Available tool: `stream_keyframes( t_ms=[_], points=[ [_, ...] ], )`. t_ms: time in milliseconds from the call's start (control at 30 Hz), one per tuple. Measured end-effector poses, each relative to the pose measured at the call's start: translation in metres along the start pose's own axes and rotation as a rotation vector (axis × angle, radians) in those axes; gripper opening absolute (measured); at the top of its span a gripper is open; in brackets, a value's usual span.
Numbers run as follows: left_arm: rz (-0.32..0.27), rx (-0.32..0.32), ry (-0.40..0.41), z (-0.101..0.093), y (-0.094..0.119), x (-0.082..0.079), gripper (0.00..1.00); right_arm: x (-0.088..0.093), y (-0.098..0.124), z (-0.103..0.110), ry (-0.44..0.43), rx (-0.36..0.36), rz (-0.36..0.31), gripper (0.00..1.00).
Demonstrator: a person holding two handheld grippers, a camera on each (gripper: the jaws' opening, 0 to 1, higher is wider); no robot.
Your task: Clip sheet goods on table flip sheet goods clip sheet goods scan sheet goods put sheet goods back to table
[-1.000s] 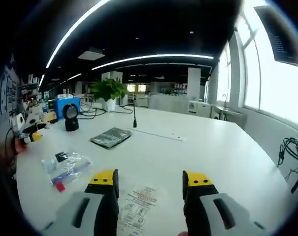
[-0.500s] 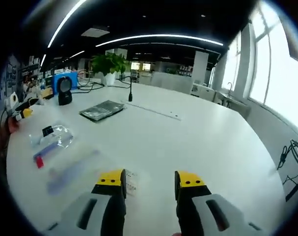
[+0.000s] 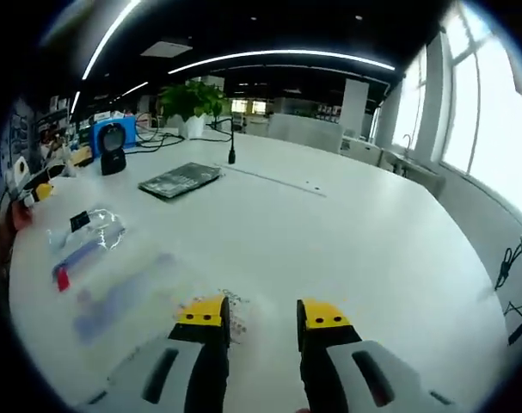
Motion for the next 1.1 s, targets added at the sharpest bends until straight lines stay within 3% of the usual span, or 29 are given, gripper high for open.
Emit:
stream_keyframes(
  t_ms=[233, 367, 467, 600, 667, 900, 1100],
  points=[
    [0.000, 0.001, 0.000, 0.001, -0.001, 0.000, 0.45, 0.006, -0.004, 0.003, 0.017, -0.007, 0.042, 0.24],
    [0.000, 0.002, -0.002, 0.000, 0.000, 0.000, 0.45, 0.006, -0.004, 0.006, 0.014, -0.021, 0.048, 0.17],
    [0.000, 0.002, 0.001, 0.000, 0.000, 0.000, 0.45, 0.009, -0.005, 0.009, -0.088, -0.040, 0.038, 0.13],
    [-0.001, 0.005, -0.004, -0.001, 0.000, 0.000, 0.45, 0.010, -0.004, 0.006, -0.113, -0.045, 0.026, 0.13],
    [-0.001, 0.002, -0.001, -0.001, 0.000, 0.000, 0.45, 0.008, -0.003, 0.002, -0.029, -0.012, 0.041, 0.19],
    [0.002, 0.004, -0.006, -0.002, 0.000, 0.000, 0.45, 0.011, -0.005, -0.002, -0.129, -0.066, 0.037, 0.22],
    [0.003, 0.002, -0.007, -0.001, 0.000, 0.000, 0.45, 0.010, -0.006, -0.001, -0.131, -0.073, 0.039, 0.20]
  ],
)
Point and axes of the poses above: the point that each gripper's makers call its tool centre point, and the gripper's own axes: y roughly backward along the fingers, z roughly to its left, x roughly out of its underside, the point moved 6 cm from there along y, roughly backward along the fingers, and after that the axes turned 11 degrees about -x, right-handed, at the moved point
